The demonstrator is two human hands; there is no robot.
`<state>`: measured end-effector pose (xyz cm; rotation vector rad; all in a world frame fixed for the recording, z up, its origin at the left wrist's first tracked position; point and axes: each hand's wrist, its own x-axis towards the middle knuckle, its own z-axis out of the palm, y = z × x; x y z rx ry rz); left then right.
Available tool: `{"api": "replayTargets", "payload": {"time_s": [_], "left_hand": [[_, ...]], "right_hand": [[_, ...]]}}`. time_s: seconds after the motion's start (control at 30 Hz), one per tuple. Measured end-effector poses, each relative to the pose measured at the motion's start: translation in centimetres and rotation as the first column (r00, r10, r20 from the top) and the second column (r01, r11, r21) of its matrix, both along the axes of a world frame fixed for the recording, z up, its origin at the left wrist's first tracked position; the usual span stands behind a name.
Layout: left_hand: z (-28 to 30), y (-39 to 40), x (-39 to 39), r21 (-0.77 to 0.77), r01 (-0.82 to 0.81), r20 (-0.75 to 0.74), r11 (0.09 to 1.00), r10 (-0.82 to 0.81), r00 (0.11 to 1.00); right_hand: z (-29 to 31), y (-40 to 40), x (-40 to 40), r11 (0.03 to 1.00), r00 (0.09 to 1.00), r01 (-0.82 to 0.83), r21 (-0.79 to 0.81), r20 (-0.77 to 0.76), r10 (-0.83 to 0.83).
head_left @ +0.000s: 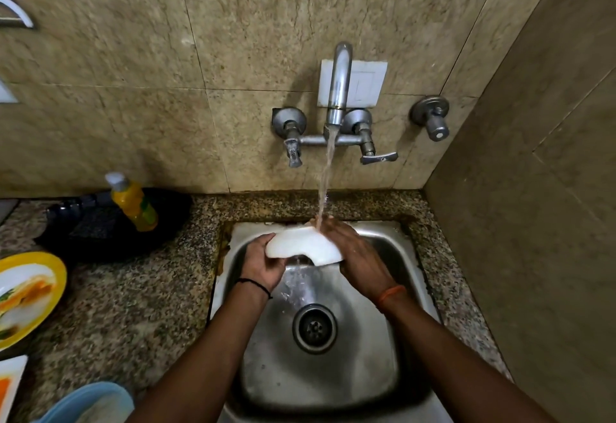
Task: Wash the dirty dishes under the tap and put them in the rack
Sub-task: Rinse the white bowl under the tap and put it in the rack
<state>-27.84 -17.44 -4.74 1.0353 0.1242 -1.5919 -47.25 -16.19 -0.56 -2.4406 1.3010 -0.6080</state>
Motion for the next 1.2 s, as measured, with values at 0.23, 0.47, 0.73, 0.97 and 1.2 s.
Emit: {"api": "replayTargets", "payload": {"time_s": [0.23, 0.47, 0.73, 0.97, 1.2], "left_hand": [[-0.9, -0.2, 0.9, -0.043, -0.098, 0.012, 0.994, 0.098, 0.995], [-1.0, 1.0, 2.7, 0.036, -0.182, 0.065, 0.983, 0.179, 0.982], [-0.7, 2.3, 3.2, -0.088, -0.076, -0.003, 0.993, 0.076, 0.997], [-1.2, 3.0, 3.6, -0.179, -0.01, -0.071, 0.984, -0.003, 0.997], [-0.8, 2.5, 2.1, -0.01, 0.163, 0.215, 0.987, -0.158, 0.964]], "right_hand": [[-0.9, -0.8, 2.6, 0.933, 0.991, 0.13, 0.337, -0.064, -0.116], [-0.6, -0.7, 5.4, 0.809, 0.939, 0.088, 0.581, 0.224, -0.263], [-1.0, -1.6, 7.8, 0.707, 0.769, 0.39, 0.59, 0.214, -0.603], [-0.9, -3.2, 5.6, 0.408, 0.503, 0.082, 0.909, 0.316, -0.804], [0.6, -2.6, 4.1, 0.396, 0.374, -0.314, 0.863, 0.495, -0.784]]}}
